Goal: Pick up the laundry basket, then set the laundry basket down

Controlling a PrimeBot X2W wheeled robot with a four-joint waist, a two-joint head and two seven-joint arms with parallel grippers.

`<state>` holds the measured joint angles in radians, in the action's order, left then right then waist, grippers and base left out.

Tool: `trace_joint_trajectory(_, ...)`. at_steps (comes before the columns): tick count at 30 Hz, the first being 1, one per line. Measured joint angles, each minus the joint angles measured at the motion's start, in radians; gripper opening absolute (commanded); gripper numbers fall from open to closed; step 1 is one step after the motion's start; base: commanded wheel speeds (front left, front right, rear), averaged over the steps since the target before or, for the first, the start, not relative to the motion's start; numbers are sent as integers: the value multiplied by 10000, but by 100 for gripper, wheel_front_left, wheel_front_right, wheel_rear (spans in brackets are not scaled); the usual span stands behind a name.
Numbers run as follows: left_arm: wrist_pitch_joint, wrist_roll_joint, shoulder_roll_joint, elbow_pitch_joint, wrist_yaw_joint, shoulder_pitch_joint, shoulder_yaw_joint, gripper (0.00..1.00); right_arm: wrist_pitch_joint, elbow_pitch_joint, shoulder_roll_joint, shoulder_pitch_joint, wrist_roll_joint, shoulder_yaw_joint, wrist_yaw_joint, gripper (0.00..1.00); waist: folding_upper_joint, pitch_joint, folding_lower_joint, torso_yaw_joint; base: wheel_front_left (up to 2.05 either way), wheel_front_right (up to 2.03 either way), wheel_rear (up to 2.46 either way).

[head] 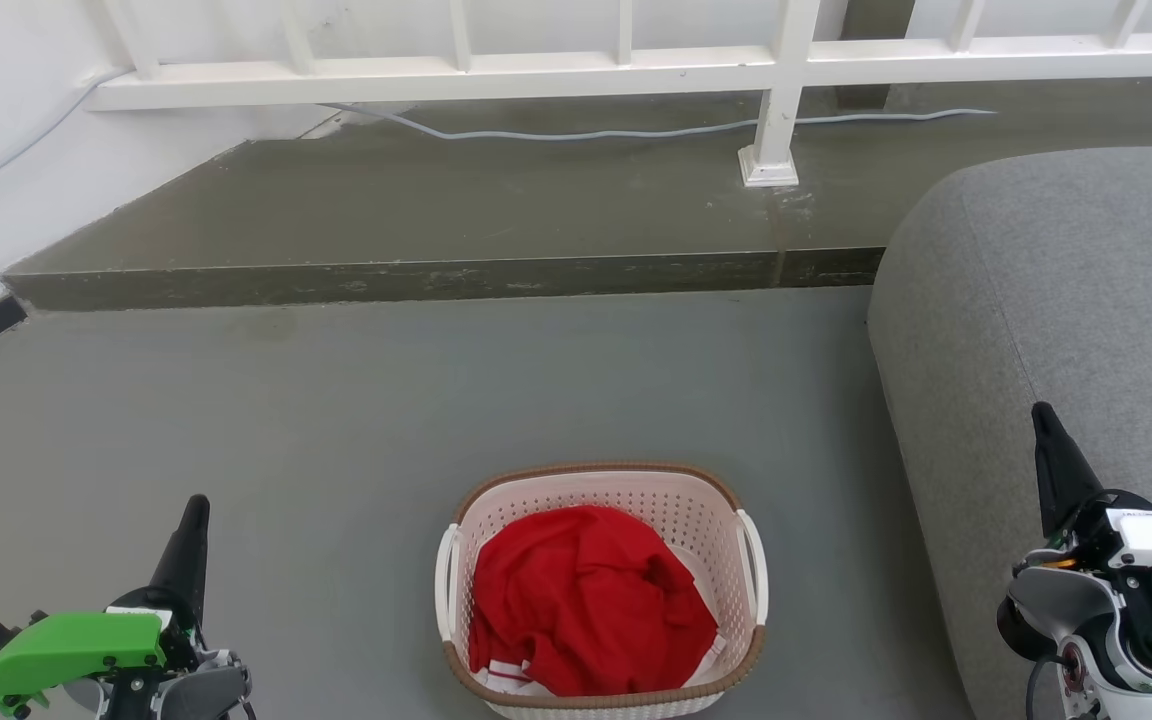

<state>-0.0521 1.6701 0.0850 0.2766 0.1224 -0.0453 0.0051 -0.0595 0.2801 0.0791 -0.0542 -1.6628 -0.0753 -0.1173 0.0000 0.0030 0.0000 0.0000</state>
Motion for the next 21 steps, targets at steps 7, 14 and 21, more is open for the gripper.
trace_joint_trajectory(7, 0, -2, -2, -2, 0, 0, 12, 0, -2, 0, -4, 0, 2, -15, 0, 0, 0, 0, 0, 0, 0, 0, 0)
trace_joint_trajectory(14, -2, -13, -6, -4, 0, 0, 21, 0, -29, -2, -10, 0, 13, -27, -2, 0, 0, 1, 0, 0, 0, 0, 0)
trace_joint_trajectory(21, -2, -13, -12, -6, 2, 0, 31, 0, -29, -4, -13, 0, 13, -35, 0, 0, 0, 1, 0, 0, 0, 0, 0)
